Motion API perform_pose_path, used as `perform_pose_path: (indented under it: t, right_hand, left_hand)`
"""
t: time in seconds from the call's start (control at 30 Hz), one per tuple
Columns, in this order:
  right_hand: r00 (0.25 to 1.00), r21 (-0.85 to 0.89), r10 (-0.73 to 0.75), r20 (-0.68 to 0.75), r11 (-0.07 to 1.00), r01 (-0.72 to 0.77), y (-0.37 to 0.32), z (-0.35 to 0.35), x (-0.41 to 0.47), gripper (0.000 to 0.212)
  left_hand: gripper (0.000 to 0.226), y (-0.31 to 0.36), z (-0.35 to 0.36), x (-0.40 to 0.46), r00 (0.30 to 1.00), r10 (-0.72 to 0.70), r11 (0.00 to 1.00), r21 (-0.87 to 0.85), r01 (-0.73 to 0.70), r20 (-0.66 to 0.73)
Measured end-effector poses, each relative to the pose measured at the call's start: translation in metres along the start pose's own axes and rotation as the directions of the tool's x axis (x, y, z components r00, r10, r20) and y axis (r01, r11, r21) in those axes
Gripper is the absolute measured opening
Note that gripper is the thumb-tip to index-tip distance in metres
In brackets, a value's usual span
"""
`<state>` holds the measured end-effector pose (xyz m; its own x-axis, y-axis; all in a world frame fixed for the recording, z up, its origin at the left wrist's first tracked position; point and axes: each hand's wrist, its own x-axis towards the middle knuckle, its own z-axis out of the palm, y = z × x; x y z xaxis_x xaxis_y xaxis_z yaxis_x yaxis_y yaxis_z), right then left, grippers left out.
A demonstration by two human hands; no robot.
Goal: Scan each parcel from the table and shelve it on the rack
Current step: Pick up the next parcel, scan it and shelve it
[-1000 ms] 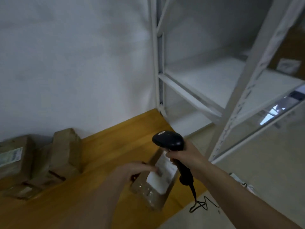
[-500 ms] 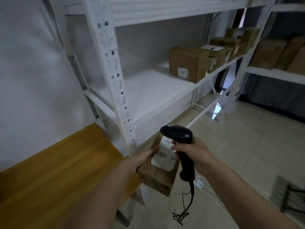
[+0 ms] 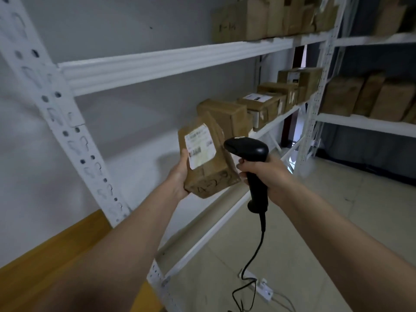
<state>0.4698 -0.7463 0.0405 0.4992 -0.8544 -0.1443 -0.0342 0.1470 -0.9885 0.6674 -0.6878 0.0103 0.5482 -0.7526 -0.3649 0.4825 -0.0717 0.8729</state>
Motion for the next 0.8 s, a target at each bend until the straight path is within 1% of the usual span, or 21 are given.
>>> perform_pose_path:
  t: [0.1,0.2,0.3,0.37,0.43,0.47,0.5,0.53,0.57,0.6,0.63,0.67,0.7,0.73,0.77,0.8]
  right_hand:
    - [0.999,-0.024,-0.034,0.001,0.999,0.034,-0.019,-0.002,0.032,0.029]
    - [0.998,-0.02,-0.053,0.045,0.998,0.054,-0.035,0.004,0.069,0.024]
    - [0.996,-0.023,-0.048,0.07,0.999,0.049,-0.043,0.013,0.11,0.026]
    - [0.996,-0.026,-0.042,0.083,0.999,0.044,-0.043,0.019,0.133,0.024]
    - [0.993,-0.036,-0.043,0.113,0.998,0.047,-0.04,0.02,0.155,0.021]
    - [0.992,-0.046,-0.044,0.122,0.998,0.05,-0.039,0.019,0.165,0.02]
    - [0.991,-0.057,-0.045,0.124,0.997,0.052,-0.038,0.018,0.175,0.02]
    - [0.992,-0.067,-0.044,0.12,0.996,0.052,-0.038,0.016,0.184,0.019]
    - [0.993,-0.079,-0.041,0.113,0.996,0.05,-0.037,0.014,0.193,0.019]
    - [0.993,-0.091,-0.038,0.108,0.995,0.048,-0.037,0.012,0.201,0.019]
    - [0.993,-0.102,-0.035,0.11,0.994,0.046,-0.036,0.01,0.208,0.02]
    - [0.993,-0.109,-0.032,0.116,0.993,0.045,-0.035,0.008,0.214,0.021]
    - [0.992,-0.112,-0.03,0.123,0.993,0.044,-0.035,0.005,0.22,0.021]
    - [0.991,-0.113,-0.029,0.128,0.993,0.044,-0.035,0.003,0.225,0.022]
    - [0.991,-0.11,-0.029,0.134,0.993,0.044,-0.035,0.001,0.23,0.023]
    - [0.99,-0.103,-0.032,0.14,0.994,0.047,-0.035,-0.001,0.234,0.023]
  left_hand:
    - [0.061,0.012,0.016,0.036,1.0,0.005,0.992,-0.13,-0.003,0.016]
    - [0.063,0.017,0.026,0.075,1.0,-0.003,0.975,-0.221,0.01,0.03]
    - [0.066,0.015,0.035,0.118,0.999,-0.011,0.962,-0.273,0.021,0.039]
    - [0.068,0.011,0.041,0.143,0.998,-0.027,0.954,-0.296,0.04,0.048]
    - [0.063,0.009,0.049,0.164,0.998,-0.05,0.957,-0.283,0.057,0.031]
    - [0.058,0.009,0.054,0.171,0.998,-0.058,0.961,-0.27,0.056,-0.002]
    - [0.051,0.008,0.058,0.176,0.997,-0.061,0.97,-0.237,0.049,-0.045]
    - [0.045,0.007,0.062,0.181,0.994,-0.049,0.985,-0.167,0.031,-0.102]
    - [0.04,0.006,0.065,0.188,0.986,0.003,0.999,-0.034,-0.008,-0.166]
    - [0.041,0.005,0.065,0.194,0.968,0.103,0.982,0.178,-0.063,-0.228]
    - [0.049,0.005,0.063,0.199,0.949,0.218,0.9,0.423,-0.106,-0.228]
    - [0.064,0.007,0.061,0.202,0.943,0.285,0.79,0.599,-0.132,-0.169]
    - [0.084,0.01,0.059,0.204,0.96,0.267,0.719,0.682,-0.136,-0.09]
    - [0.104,0.012,0.057,0.203,0.98,0.197,0.696,0.707,-0.128,-0.017]
    - [0.119,0.013,0.055,0.201,0.991,0.125,0.702,0.702,-0.121,0.046]
    - [0.13,0.014,0.056,0.196,0.993,0.077,0.715,0.689,-0.118,0.091]
